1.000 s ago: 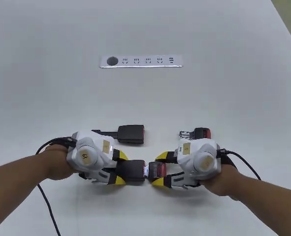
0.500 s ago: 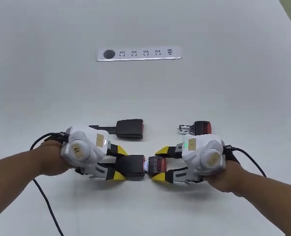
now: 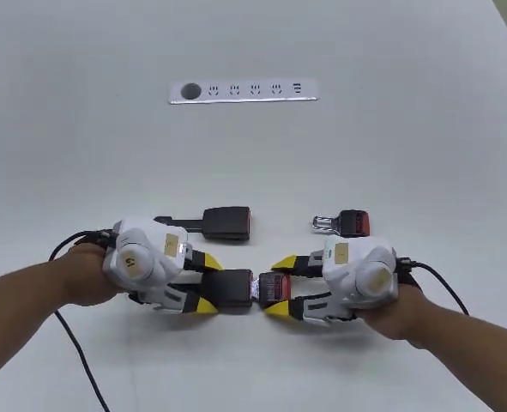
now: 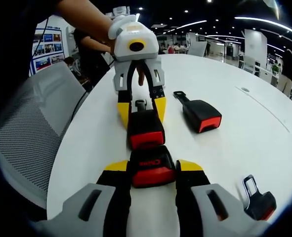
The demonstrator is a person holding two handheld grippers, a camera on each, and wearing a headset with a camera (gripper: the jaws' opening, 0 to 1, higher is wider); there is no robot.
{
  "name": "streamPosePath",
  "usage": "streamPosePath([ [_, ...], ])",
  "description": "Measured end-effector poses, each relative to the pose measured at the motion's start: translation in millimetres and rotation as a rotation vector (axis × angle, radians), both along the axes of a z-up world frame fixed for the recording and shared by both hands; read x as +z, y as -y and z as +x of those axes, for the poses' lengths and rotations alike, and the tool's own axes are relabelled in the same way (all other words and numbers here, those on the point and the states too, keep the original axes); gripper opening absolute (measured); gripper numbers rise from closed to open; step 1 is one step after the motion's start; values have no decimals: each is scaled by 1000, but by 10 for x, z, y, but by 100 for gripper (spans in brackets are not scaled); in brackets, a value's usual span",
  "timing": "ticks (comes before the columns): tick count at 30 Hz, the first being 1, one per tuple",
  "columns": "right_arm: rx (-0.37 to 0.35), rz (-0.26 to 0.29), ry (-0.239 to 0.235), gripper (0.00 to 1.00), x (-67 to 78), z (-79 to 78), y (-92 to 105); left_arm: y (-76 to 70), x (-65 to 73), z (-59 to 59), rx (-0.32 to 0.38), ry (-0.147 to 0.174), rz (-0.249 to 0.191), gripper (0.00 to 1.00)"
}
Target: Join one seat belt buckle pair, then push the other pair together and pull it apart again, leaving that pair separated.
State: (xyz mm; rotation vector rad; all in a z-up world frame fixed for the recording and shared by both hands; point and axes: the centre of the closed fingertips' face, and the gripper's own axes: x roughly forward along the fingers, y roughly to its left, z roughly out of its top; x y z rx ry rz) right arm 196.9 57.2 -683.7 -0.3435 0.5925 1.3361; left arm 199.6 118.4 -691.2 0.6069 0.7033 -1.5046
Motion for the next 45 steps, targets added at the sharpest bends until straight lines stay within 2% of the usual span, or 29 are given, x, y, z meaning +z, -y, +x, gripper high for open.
streamPosePath([
  [13,1,-20,15,33,-1,-2,-4,7,-6,-7,3,9,30,33],
  [18,10,-55,21,34,1,-5,-17,15,-17,-2,-4,18,51,33],
  [23,-13,-64,-5,35,1,0,-7,17,-6,-2,5,17,69,33],
  [31,-33,-83,-8,36,-40,23,19,26,-13,3,24,16,90,34],
  [33,-53,-85,-25,38,-45,19,20,32,-15,-2,37,9,99,34],
  [34,-69,-79,-41,41,-44,20,10,39,-10,-1,53,-2,103,35],
  [36,-87,-82,-42,52,-42,31,15,50,-2,-9,64,-10,109,39],
  [40,-123,-55,-64,62,-9,34,52,22,7,-63,78,-22,116,60],
  [42,-133,-56,-50,65,-6,42,80,0,25,-66,89,-27,112,63],
  [44,-149,-41,-51,65,45,27,106,16,92,-62,122,-41,88,64],
  [45,-158,-36,-47,66,66,36,129,12,127,-44,135,-37,77,65],
])
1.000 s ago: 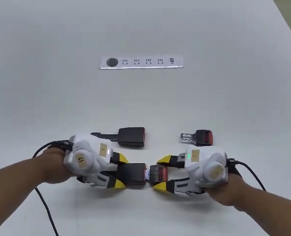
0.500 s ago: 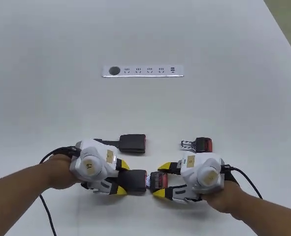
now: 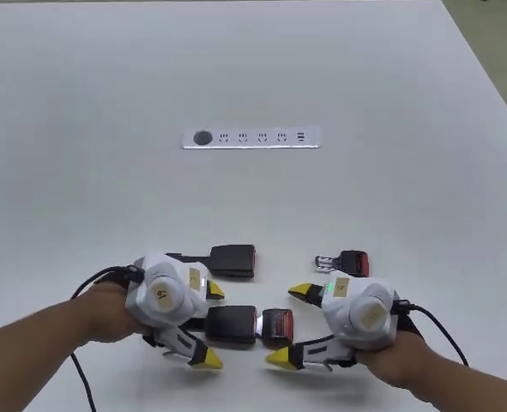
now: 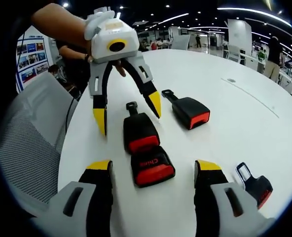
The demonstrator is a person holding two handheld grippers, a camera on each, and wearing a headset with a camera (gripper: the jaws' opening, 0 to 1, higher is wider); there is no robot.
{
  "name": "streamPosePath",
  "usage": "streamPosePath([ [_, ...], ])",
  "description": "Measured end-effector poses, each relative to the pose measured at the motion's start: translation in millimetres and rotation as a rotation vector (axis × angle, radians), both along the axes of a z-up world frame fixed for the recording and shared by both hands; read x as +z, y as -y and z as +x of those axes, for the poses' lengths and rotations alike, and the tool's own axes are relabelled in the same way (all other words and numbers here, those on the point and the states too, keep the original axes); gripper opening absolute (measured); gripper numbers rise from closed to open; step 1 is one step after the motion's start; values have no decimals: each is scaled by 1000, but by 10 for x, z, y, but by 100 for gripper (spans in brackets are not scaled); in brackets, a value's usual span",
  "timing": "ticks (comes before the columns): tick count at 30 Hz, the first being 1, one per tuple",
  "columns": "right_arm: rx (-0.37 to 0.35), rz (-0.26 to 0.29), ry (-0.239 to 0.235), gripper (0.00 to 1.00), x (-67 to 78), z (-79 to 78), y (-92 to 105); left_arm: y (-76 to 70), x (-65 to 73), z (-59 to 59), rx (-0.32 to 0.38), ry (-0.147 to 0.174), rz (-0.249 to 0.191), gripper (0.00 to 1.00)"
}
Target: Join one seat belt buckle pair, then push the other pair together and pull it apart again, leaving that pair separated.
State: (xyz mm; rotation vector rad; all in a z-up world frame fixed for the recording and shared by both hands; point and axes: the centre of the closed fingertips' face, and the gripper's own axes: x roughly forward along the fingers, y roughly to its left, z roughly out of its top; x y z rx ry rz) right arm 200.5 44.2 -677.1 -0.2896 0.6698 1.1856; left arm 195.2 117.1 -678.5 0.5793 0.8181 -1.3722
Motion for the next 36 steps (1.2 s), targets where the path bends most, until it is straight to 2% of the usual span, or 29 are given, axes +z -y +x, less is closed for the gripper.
streamPosePath([
  [2,-10,3,4,67,21,15,44,-7,75,13,17,11,-4,68],
  [6,-31,10,8,68,68,21,116,21,241,3,48,10,-30,71],
  [10,-50,23,21,69,163,43,188,14,292,7,59,18,-36,73],
  [15,-75,41,42,70,279,151,322,9,440,87,81,40,-41,73],
  [18,-88,37,49,71,345,219,432,-7,484,151,83,56,-41,74],
  [23,-106,20,66,71,427,405,654,-49,562,335,97,75,-47,74],
  [24,-112,20,69,71,442,462,702,-2,587,337,94,80,-45,74],
  [27,-117,8,68,71,448,574,802,-9,592,447,91,87,-37,74],
  [28,-119,7,64,71,445,634,854,-44,596,532,89,91,-35,74],
  [30,-119,-2,69,72,444,716,921,-17,608,613,93,92,-43,74],
  [33,-119,-8,75,71,465,794,976,29,595,684,85,92,-40,73],
  [34,-118,-8,76,71,476,834,995,-23,565,784,81,93,-35,73],
  [36,-115,-17,78,71,468,894,1036,40,550,812,74,90,-37,73],
])
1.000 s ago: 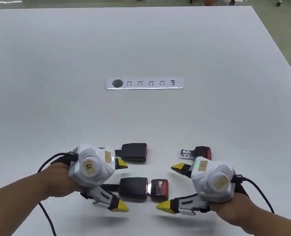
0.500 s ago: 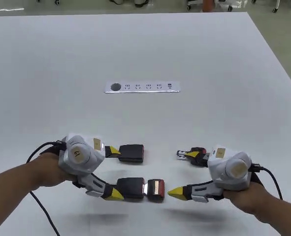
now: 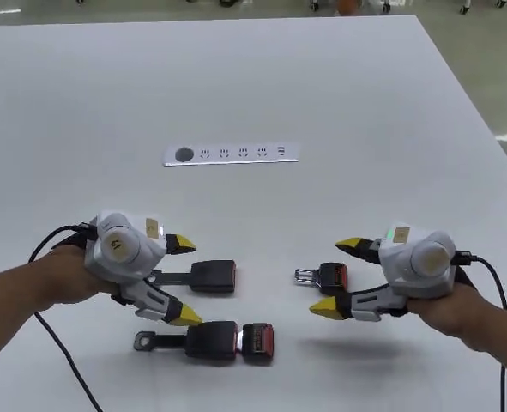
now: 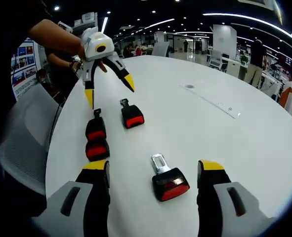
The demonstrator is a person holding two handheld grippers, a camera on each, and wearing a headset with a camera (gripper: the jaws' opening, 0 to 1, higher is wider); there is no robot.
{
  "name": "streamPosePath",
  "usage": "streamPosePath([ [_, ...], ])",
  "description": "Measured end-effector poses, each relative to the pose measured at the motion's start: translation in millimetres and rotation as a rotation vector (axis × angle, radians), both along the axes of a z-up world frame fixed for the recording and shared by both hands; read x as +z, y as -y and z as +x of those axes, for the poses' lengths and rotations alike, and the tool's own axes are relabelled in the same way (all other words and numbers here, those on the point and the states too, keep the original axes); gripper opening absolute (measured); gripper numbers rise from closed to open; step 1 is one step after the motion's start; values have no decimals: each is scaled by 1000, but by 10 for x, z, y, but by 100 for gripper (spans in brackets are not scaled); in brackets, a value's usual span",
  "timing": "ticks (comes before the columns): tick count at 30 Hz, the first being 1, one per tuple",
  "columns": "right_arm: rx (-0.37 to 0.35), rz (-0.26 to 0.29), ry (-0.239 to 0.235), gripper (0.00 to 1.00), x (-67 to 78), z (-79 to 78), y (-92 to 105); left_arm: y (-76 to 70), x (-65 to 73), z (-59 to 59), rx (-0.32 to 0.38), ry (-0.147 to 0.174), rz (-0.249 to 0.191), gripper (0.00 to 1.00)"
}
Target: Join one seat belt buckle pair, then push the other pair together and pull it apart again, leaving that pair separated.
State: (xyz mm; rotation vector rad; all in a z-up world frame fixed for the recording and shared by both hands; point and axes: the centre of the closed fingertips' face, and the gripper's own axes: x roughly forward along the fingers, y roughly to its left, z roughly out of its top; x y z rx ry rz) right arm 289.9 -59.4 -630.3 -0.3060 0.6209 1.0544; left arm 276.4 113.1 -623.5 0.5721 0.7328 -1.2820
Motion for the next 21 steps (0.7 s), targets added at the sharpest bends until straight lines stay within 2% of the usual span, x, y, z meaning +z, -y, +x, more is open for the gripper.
streamPosePath([
  [2,5,-2,-12,71,-61,63,47,-23,-34,85,-5,-1,0,72],
  [5,12,-9,-27,70,-113,95,74,41,-89,107,-13,-4,7,72],
  [8,30,-13,-61,67,-237,112,98,20,-192,175,-19,-14,12,71],
  [15,64,-33,-94,67,-429,131,97,5,-386,190,-34,-45,27,70],
  [17,72,-31,-107,67,-402,113,90,7,-429,215,-29,-51,23,69],
  [21,106,-51,-135,64,-510,76,94,9,-567,224,-47,-61,26,67],
])
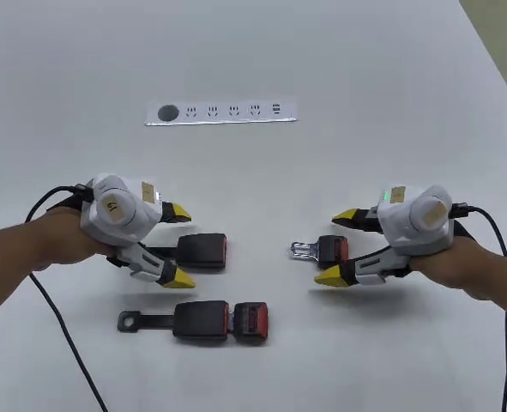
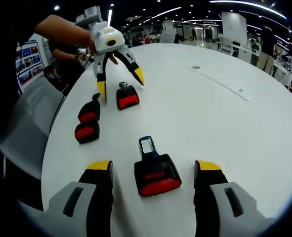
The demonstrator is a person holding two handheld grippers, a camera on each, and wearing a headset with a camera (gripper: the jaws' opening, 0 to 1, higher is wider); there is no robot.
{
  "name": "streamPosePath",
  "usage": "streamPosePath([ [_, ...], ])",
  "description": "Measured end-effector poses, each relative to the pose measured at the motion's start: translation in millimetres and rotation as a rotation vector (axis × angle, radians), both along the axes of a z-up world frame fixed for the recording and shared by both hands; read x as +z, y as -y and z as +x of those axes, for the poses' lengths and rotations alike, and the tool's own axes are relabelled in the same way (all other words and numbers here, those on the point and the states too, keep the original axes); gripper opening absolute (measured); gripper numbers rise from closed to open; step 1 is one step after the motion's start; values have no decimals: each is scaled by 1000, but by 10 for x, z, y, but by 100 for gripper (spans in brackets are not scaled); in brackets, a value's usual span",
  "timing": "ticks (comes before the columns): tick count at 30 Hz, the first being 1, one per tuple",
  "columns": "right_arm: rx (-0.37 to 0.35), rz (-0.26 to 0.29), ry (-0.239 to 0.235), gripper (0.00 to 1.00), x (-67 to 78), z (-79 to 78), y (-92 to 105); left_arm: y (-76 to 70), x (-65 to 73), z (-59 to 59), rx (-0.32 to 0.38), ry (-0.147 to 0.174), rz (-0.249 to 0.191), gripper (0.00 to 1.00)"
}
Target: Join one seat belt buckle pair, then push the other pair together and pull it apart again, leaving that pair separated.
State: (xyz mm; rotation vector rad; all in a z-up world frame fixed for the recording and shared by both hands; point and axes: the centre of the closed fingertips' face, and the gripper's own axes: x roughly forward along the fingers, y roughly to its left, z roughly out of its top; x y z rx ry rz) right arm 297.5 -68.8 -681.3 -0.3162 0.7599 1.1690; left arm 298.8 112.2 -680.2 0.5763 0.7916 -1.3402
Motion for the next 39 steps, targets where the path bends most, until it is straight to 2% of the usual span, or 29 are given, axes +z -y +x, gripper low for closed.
streamPosePath([
  [2,9,-4,-16,60,-25,-30,8,-2,-45,22,-5,-4,3,66],
  [5,20,1,-5,56,-1,-11,4,6,-89,52,-6,-8,-1,63],
  [6,26,-1,-2,55,-7,-2,11,20,-48,66,-5,0,-3,61],
  [12,80,-16,17,47,-23,-54,26,38,-46,76,2,-1,-30,55],
  [15,95,-16,18,45,-36,-60,49,32,-43,81,-13,2,-49,45],
  [21,99,-14,30,38,-36,-28,69,5,-66,91,-11,11,-68,43],
  [23,107,-21,43,35,-40,-14,65,4,-72,62,-43,21,-63,36],
  [24,115,-25,50,35,-43,-11,74,14,-76,24,-58,8,-68,35],
  [25,116,-16,47,35,-37,-14,68,19,-64,66,-43,30,-75,35],
  [29,138,-5,51,34,-6,-35,48,28,-64,58,-44,39,-92,35],
  [31,173,-14,50,34,-6,-47,48,5,-75,55,-50,41,-97,34],
  [39,227,-36,50,34,-16,-47,50,18,-62,50,-69,42,-85,34],
])
